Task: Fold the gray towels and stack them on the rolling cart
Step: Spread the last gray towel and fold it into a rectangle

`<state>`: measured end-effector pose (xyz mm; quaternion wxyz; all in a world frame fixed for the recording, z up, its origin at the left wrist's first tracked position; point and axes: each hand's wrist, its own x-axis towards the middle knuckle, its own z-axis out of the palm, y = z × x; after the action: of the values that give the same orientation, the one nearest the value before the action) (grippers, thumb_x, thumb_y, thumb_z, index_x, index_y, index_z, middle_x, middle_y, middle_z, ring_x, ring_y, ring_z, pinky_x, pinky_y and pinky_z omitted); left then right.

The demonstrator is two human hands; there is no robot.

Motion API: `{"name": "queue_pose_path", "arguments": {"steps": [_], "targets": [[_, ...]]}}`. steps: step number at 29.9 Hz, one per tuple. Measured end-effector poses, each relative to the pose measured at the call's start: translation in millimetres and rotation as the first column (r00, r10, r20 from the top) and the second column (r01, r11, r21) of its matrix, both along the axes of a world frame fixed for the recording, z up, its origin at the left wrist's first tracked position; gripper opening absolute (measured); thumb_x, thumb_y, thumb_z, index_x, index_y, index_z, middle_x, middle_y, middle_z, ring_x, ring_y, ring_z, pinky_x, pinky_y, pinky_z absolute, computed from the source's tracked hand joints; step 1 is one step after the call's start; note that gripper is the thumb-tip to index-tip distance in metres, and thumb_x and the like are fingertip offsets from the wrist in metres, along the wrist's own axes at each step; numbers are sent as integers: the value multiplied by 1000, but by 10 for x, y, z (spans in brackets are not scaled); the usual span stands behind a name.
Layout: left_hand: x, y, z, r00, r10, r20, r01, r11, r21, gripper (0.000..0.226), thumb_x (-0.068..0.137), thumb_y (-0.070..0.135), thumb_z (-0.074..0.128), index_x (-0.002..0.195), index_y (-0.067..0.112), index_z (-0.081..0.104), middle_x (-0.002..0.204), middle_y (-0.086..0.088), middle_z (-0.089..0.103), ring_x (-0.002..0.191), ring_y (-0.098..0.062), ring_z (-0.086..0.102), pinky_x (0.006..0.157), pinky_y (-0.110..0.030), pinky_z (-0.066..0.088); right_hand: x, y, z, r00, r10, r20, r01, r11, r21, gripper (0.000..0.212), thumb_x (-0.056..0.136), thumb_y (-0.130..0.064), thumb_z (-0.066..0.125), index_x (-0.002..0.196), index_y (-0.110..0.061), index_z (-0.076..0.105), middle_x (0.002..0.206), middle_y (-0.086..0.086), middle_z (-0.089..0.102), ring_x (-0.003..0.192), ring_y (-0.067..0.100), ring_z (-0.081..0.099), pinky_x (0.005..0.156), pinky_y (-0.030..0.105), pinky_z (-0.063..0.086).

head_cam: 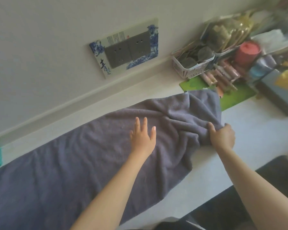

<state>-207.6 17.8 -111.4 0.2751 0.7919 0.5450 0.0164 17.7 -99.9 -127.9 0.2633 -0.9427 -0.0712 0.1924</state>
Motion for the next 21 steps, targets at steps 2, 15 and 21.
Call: {"name": "queue_pose_path", "arguments": {"steps": [2, 15, 21], "targets": [[185, -111, 36, 999, -26, 47, 26, 1000, 3, 58, 99, 48, 27, 151, 23, 18, 159, -10, 4, 145, -27, 12, 116, -43, 9, 74, -63, 20, 985, -94, -145, 106, 991, 81, 62, 82, -46, 64, 118, 3, 49, 114, 24, 58, 109, 40, 55, 89, 42, 43], [1529, -311, 551, 753, -599, 272, 581, 799, 154, 41, 97, 32, 32, 129, 23, 56, 139, 2, 50, 130, -16, 40, 104, -34, 24, 194, -454, 546, 975, 40, -217, 121, 725, 678, 8, 91, -16, 59, 85, -10, 60, 69, 3, 56, 61, 12, 45, 47, 12, 35], [2041, -258, 732, 623, -728, 287, 781, 599, -174, 43, 94, 12, 39, 133, 25, 52, 108, -6, 47, 107, -23, 50, 100, -31, 38, 62, -478, 587, 999, -31, 15, 15, 770, 638, 6, 89, -14, 61, 86, -14, 66, 74, 0, 63, 67, 11, 53, 57, 9, 36]]}}
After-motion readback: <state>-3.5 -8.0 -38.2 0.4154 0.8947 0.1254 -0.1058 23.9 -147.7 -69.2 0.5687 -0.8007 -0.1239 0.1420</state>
